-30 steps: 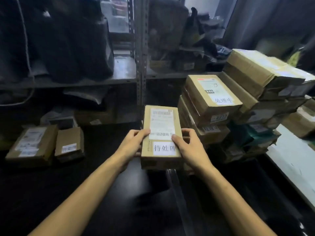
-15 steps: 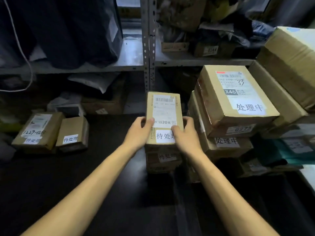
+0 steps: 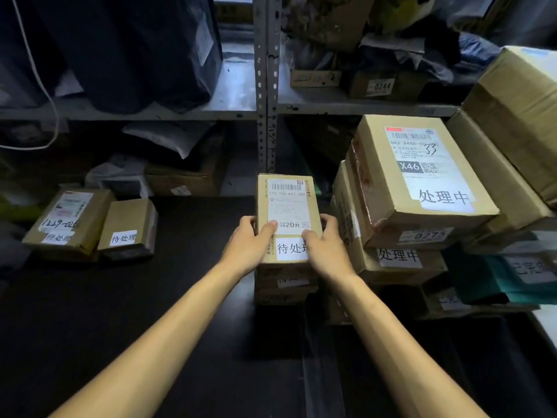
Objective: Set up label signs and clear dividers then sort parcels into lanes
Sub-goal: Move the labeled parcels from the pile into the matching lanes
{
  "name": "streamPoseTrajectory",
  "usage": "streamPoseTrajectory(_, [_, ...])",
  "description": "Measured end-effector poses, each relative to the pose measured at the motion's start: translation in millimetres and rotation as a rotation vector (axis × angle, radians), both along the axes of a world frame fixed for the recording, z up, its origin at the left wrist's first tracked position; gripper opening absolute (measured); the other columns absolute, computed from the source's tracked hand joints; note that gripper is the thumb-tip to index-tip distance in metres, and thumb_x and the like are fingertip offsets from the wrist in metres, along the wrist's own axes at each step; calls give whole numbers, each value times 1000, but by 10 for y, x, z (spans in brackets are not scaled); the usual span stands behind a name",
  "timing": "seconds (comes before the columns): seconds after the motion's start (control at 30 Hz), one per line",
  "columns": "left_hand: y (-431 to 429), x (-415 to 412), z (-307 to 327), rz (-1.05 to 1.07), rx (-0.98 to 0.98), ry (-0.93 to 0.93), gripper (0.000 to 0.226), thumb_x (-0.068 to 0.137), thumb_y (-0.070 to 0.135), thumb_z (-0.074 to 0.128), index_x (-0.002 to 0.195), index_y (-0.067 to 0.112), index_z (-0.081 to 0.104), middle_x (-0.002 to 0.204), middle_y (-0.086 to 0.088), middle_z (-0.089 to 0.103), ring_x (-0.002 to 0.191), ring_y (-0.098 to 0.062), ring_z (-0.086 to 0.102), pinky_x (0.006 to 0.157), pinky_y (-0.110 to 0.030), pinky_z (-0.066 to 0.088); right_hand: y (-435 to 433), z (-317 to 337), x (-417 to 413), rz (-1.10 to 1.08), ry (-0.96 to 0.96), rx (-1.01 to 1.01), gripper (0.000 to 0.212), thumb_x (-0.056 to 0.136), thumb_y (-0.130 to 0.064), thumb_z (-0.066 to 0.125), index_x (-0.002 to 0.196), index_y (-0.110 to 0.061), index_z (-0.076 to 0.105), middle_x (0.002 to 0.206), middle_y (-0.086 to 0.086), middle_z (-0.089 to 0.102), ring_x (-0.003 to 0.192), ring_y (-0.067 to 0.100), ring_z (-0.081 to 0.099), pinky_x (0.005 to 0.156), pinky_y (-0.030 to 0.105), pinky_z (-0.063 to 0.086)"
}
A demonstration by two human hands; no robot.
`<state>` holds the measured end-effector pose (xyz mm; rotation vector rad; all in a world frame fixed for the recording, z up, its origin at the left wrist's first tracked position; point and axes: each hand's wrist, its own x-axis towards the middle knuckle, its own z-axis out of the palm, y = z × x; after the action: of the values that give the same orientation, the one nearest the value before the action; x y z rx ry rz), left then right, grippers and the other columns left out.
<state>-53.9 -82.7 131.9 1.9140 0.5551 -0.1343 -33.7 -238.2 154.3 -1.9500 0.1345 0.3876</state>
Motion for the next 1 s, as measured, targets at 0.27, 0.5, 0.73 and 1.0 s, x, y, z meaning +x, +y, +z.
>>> streamPoseTrajectory(0.27, [-36,-40,98,12,23,33,67,96,48,51,149,17,24,136,-4,54,111,-18,61,91,-39,53,-10,23,-28,-36,41,1,52,98,-23,50,146,-18,30,129,2,58,103,16,61,85,30,48])
streamPoseTrajectory(0.5, [-78,-61,249,9,75,-36,59,94,35,52,146,23,26,147,-3,26,99,-17,55,85,-34,50,-35,237,-139,-35,2,-12,57,100,-26,50,151,-20,26,142,6,53,117,21,59,99,36,48])
streamPoseTrajectory(0.73, [46,-118,497,-33,59,-167,47,93,30,52,138,27,42,140,0,36,112,-14,52,92,-32,47,80,562,-315,45,-161,-29,44,100,-28,51,143,-21,42,135,-1,59,113,13,62,98,37,51])
streamPoseTrajectory(1.0, [530,-444,882,-68,147,-275,22,94,13,51,106,27,62,120,-1,60,88,-5,61,74,-17,42,504,820,-526,231,-323,-87,35,101,-34,50,133,-23,57,136,-5,58,125,11,52,107,32,41])
